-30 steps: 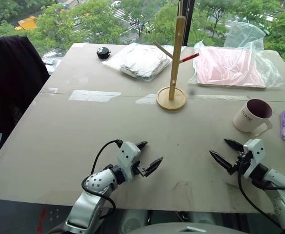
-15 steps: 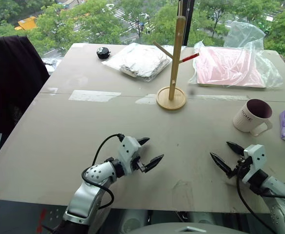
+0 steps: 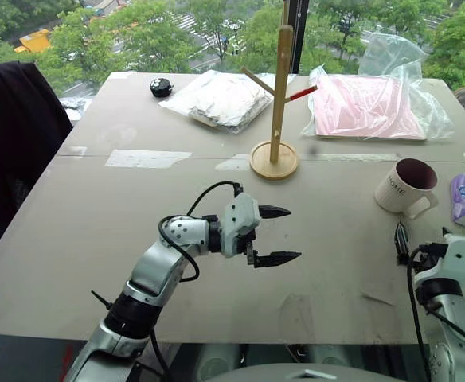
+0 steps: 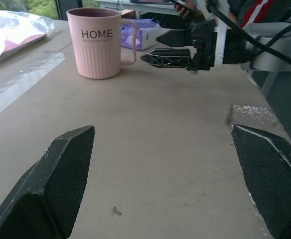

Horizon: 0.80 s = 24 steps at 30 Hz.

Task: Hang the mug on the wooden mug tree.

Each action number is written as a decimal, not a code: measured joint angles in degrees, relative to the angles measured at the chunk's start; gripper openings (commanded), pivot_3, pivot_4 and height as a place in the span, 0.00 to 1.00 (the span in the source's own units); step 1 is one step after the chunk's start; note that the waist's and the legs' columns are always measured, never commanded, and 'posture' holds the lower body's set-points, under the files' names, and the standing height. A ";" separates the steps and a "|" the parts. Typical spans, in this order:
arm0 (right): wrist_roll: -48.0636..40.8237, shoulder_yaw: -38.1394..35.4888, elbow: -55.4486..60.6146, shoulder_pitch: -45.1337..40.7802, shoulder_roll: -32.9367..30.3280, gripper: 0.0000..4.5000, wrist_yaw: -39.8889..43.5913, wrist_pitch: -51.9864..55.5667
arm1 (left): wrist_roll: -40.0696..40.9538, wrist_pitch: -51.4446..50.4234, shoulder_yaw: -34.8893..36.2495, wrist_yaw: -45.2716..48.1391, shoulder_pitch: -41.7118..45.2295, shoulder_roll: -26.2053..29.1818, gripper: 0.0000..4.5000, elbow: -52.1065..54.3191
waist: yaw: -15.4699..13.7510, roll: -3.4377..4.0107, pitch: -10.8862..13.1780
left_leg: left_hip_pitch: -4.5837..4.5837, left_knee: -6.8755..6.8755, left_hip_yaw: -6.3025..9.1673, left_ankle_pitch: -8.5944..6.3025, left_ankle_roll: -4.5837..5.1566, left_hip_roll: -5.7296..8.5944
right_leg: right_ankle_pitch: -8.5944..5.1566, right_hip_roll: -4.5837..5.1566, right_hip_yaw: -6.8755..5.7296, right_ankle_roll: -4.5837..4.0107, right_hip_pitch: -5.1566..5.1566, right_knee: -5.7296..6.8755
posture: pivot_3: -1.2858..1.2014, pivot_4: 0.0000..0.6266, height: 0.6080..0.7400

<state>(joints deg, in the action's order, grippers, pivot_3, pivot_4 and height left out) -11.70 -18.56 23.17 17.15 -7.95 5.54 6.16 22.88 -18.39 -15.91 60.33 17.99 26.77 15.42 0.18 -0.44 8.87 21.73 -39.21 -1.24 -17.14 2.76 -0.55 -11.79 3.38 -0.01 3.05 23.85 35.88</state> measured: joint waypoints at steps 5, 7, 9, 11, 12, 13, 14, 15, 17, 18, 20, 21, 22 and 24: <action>-0.56 -2.96 -6.51 -5.52 -3.22 0.99 0.21 0.41 | 0.99 -3.56 -0.20 0.12 1.32 1.02 1.00 3.46 | 0.25 0.03 0.02 | 0.03 0.01 -0.02 0.00 0.00 -0.01 | 0.00 -0.05 0.04 0.01 0.01 -0.06 | 0.52 0.24 1.00; -1.10 -3.37 -8.23 -6.99 -3.73 0.99 0.53 0.42 | 1.00 -4.24 -0.28 -0.31 1.31 1.16 1.00 4.57 | 0.30 0.03 0.02 | 0.03 0.02 -0.01 0.00 0.00 -0.01 | 0.00 -0.05 0.04 0.01 0.01 -0.06 | 0.52 0.24 1.00; -1.99 -3.47 -10.17 -8.11 -3.77 0.99 1.06 0.42 | 1.00 -4.75 -0.29 -0.56 1.30 1.36 1.00 5.22 | 0.35 0.03 0.03 | 0.03 0.02 -0.01 0.00 0.00 -0.01 | 0.00 -0.05 0.04 0.01 0.00 -0.05 | 0.52 0.24 1.00; -2.95 -3.48 -12.24 -9.09 -3.99 0.99 2.23 0.33 | 0.98 -4.92 -0.22 -0.76 1.20 1.82 1.00 5.67 | 0.39 0.03 0.03 | 0.02 0.02 -0.02 0.00 0.01 -0.01 | 0.00 -0.05 0.06 0.01 -0.01 -0.05 | 0.52 0.24 1.00; -3.37 -3.48 -13.54 -9.69 -4.49 0.99 3.10 0.20 | 0.98 -4.93 -0.13 -0.87 1.01 2.02 1.00 5.86 | 0.44 0.03 0.03 | 0.00 0.00 -0.04 0.00 0.01 -0.01 | 0.00 -0.04 0.10 0.01 -0.01 -0.04 | 0.52 0.24 1.00; -3.96 -3.48 -14.86 -10.30 -5.11 0.99 4.12 -0.01 | 0.97 -4.92 0.07 -0.98 0.67 2.25 1.00 5.98 | 0.46 0.03 0.03 | -0.02 0.00 -0.07 0.00 0.01 0.00 | 0.01 -0.04 0.15 0.01 -0.01 -0.02 | 0.52 0.24 1.00; -4.34 -3.50 -15.82 -10.76 -5.49 0.99 4.76 -0.15 | 0.96 -4.90 0.22 -1.12 0.29 2.53 1.00 6.02 | 0.48 0.03 0.03 | -0.02 0.00 -0.07 0.00 0.01 0.00 | 0.01 -0.04 0.16 0.01 -0.02 -0.02 | 0.52 0.24 1.00; -4.54 -3.52 -16.81 -11.18 -5.77 0.99 5.34 -0.34 | 0.91 -4.89 0.25 -1.33 -0.10 2.85 1.00 6.03 | 0.49 0.03 0.03 | -0.03 0.00 -0.06 0.00 0.01 0.00 | 0.01 -0.04 0.15 0.01 -0.02 -0.01 | 0.52 0.24 1.00; -4.84 -3.67 -18.35 -11.59 -6.34 0.87 5.89 -0.74 | 0.90 -4.85 0.28 -1.42 -0.22 3.02 1.00 6.03 | 0.46 0.04 0.03 | -0.02 0.01 -0.05 0.00 0.01 0.00 | 0.01 -0.05 0.14 0.01 -0.01 -0.01 | 0.52 0.24 1.00; -5.13 -3.90 -19.36 -12.09 -6.55 0.81 6.48 -1.24 | 0.90 -4.80 0.35 -1.50 -0.22 3.03 1.00 6.03 | 0.44 0.04 0.03 | -0.01 0.01 -0.04 0.00 0.01 0.00 | 0.01 -0.05 0.13 0.01 -0.01 -0.01 | 0.52 0.24 1.00; -5.73 -4.00 -20.04 -12.72 -6.87 0.59 7.17 -1.56 | 0.90 -4.76 0.36 -1.64 -0.21 2.99 1.00 6.03 | 0.46 0.04 0.03 | -0.01 0.01 -0.06 0.00 0.01 0.00 | 0.01 -0.05 0.14 0.01 -0.01 -0.02 | 0.52 0.24 1.00; -5.93 -4.00 -20.13 -12.83 -7.01 0.49 7.53 -1.61 | 0.90 -4.76 0.36 -1.75 -0.22 2.96 1.00 6.03 | 0.46 0.04 0.03 | -0.01 0.00 -0.05 0.00 0.01 0.00 | 0.01 -0.05 0.14 0.01 -0.01 -0.02 | 0.52 0.24 1.00; -6.16 -4.00 -20.45 -12.96 -7.33 0.38 7.94 -1.64 | 0.90 -4.74 0.36 -1.89 -0.22 2.87 1.00 6.03 | 0.46 0.04 0.03 | 0.00 0.01 -0.06 0.00 0.01 0.00 | 0.01 -0.05 0.14 0.01 -0.01 -0.03 | 0.52 0.24 1.00; -6.54 -4.00 -21.03 -13.09 -7.58 0.16 8.62 -1.78 | 0.90 -4.71 0.35 -2.08 -0.28 2.80 1.00 6.03 | 0.44 0.04 0.03 | 0.00 0.00 -0.05 0.00 0.01 0.00 | 0.01 -0.05 0.14 0.01 -0.01 -0.03 | 0.52 0.24 1.00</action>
<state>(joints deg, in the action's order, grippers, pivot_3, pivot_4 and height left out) -18.24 -22.55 2.13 4.06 -15.52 14.16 4.38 23.78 -23.10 -15.56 58.25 17.71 29.57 21.44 0.61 -0.39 8.90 21.73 -39.21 -1.29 -17.14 2.77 -0.55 -11.79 3.34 0.13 3.06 23.84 35.85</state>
